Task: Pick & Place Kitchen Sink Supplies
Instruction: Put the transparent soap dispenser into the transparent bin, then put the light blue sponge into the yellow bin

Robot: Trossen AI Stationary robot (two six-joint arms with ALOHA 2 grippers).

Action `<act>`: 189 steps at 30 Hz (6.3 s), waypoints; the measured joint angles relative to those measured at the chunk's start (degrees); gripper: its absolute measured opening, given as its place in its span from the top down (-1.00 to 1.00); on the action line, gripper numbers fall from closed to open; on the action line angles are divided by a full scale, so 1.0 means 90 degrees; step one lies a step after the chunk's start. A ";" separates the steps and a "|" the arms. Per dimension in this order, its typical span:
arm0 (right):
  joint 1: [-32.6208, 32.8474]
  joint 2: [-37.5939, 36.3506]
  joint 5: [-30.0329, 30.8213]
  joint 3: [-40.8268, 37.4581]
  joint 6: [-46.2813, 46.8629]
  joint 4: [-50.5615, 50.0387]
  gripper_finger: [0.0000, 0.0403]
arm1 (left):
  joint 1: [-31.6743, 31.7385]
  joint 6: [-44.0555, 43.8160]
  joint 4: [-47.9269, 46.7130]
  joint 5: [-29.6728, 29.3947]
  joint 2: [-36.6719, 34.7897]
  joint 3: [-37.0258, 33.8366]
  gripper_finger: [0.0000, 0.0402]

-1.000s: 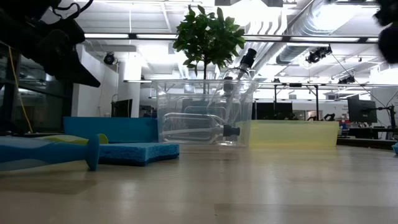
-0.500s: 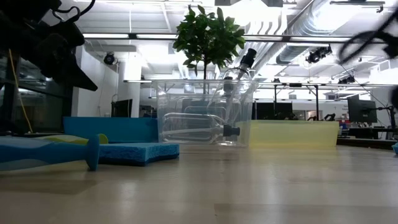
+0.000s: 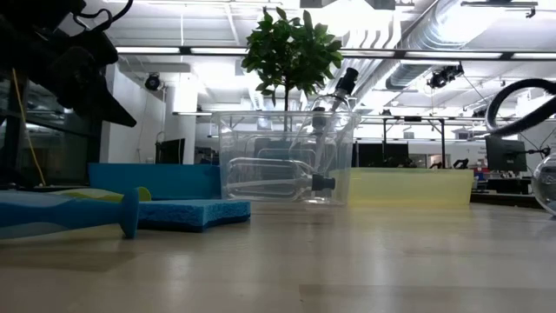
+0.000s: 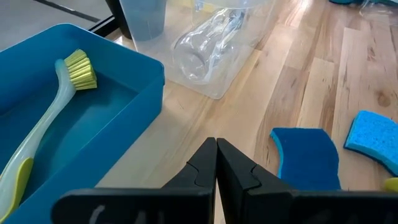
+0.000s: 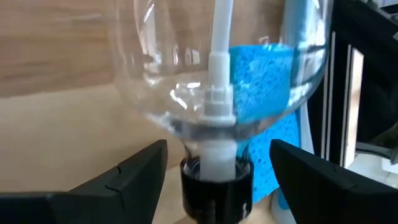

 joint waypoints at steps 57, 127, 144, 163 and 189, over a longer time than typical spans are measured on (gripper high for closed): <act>-0.0708 -0.0329 0.1033 0.1044 -0.4754 -0.0727 0.36 | 0.0000 0.0001 -0.0007 -0.0006 -0.0002 0.0002 1.00; -0.4015 -0.1188 1.0381 0.2663 -2.1602 0.2114 0.36 | 0.0001 -0.1301 -0.0217 0.0062 0.0000 0.0002 1.00; -0.5042 -0.1186 1.0790 0.1703 -2.1386 0.3112 0.36 | 0.0002 -0.1664 -0.0385 0.0001 0.0264 0.0002 1.00; -0.5028 -0.1186 1.0640 0.1705 -2.1520 0.3616 0.04 | 0.0001 -0.1803 -0.0379 -0.0011 0.0600 0.0002 1.00; -0.4404 -0.2082 1.0921 0.1739 -2.1441 0.5050 0.15 | 0.0002 -0.1796 -0.0375 -0.0004 0.0597 0.0002 1.00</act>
